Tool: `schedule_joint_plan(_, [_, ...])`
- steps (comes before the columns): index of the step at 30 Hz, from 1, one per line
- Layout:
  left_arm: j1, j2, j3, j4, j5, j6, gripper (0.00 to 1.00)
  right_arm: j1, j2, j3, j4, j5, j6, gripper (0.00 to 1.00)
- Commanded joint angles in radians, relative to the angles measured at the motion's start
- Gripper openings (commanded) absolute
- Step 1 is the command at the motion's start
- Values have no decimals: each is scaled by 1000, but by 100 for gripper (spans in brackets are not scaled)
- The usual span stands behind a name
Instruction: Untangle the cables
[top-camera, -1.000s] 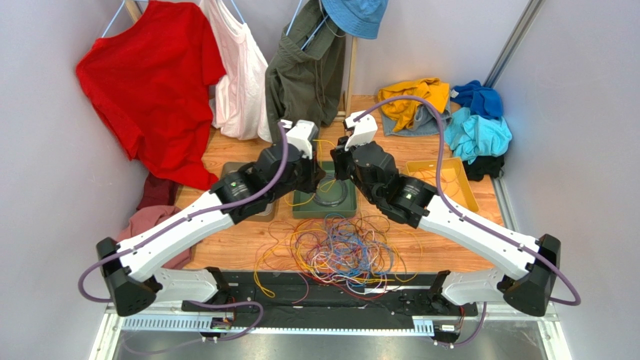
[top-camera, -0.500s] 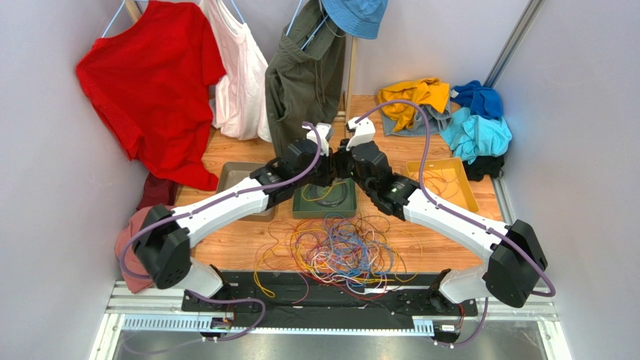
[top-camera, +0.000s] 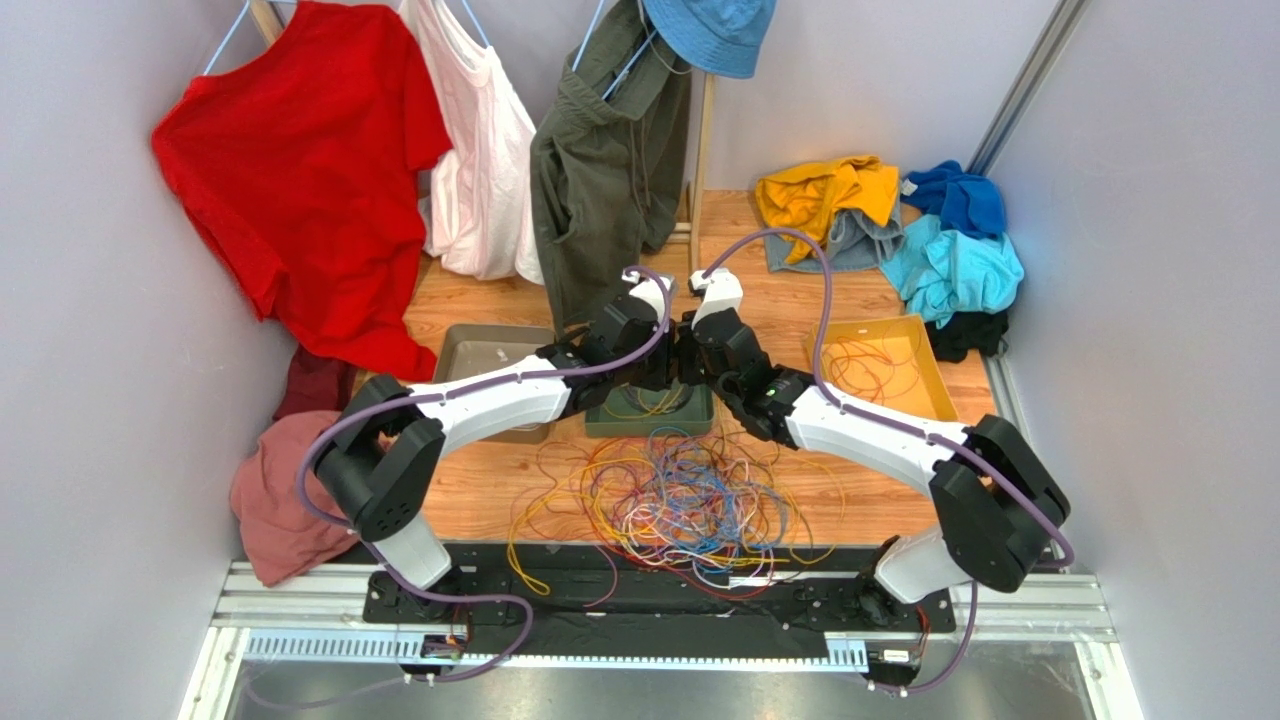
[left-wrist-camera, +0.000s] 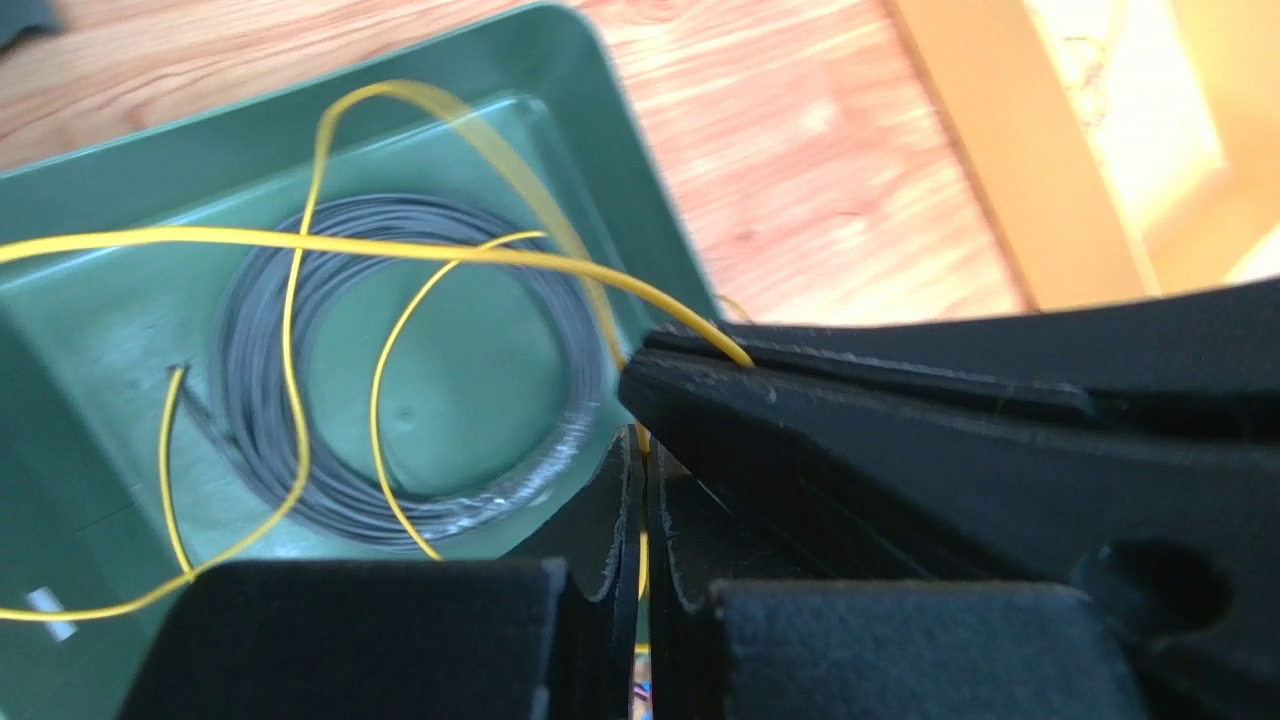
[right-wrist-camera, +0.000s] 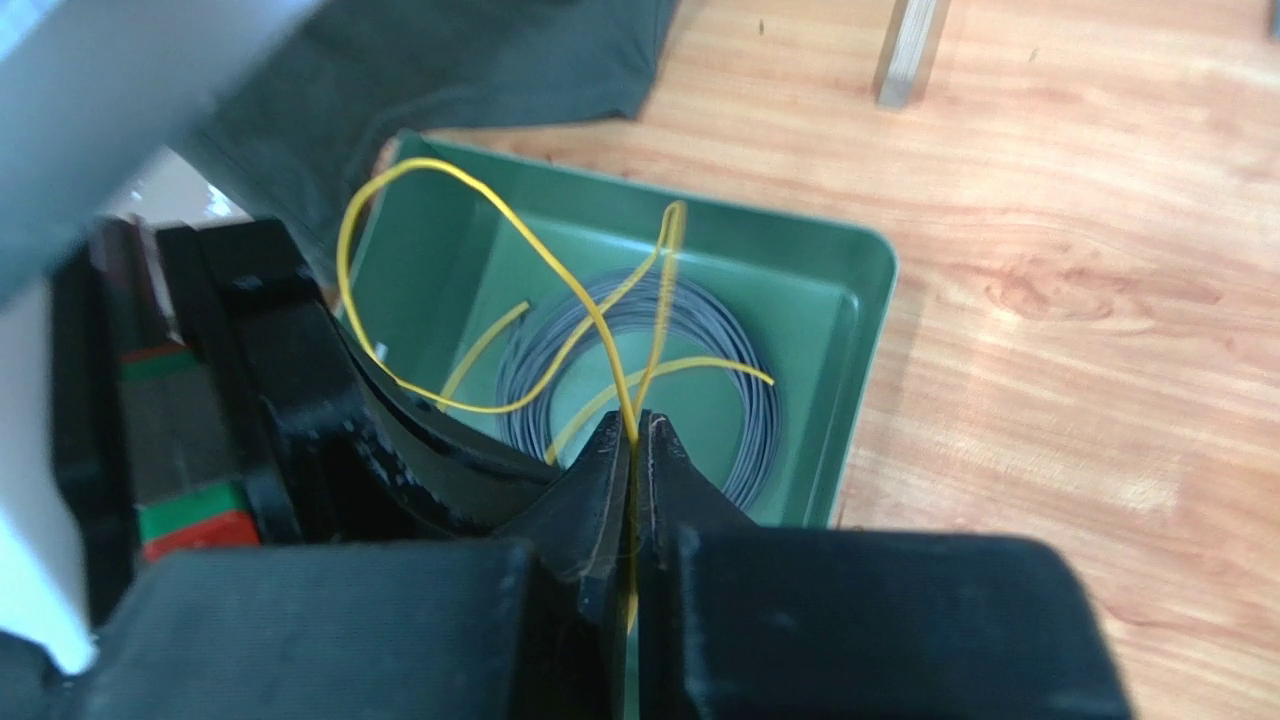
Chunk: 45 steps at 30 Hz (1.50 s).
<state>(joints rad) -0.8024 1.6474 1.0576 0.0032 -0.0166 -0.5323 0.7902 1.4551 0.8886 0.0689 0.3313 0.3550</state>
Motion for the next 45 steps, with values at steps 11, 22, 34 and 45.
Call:
schedule_joint_plan(11, [58, 135, 105, -135, -146, -74, 0, 11, -30, -36, -32, 49, 85, 51])
schedule_joint_plan(22, [65, 24, 147, -277, -231, -86, 72, 12, -190, -118, -61, 69, 119, 49])
schedule_joint_plan(34, [58, -354, 27, -454, -367, -98, 76, 23, -338, -214, -54, 37, 148, 41])
schedule_joint_plan(45, [-231, -682, -330, -460, -399, -231, 73, 487, -575, -321, -190, 234, 173, 40])
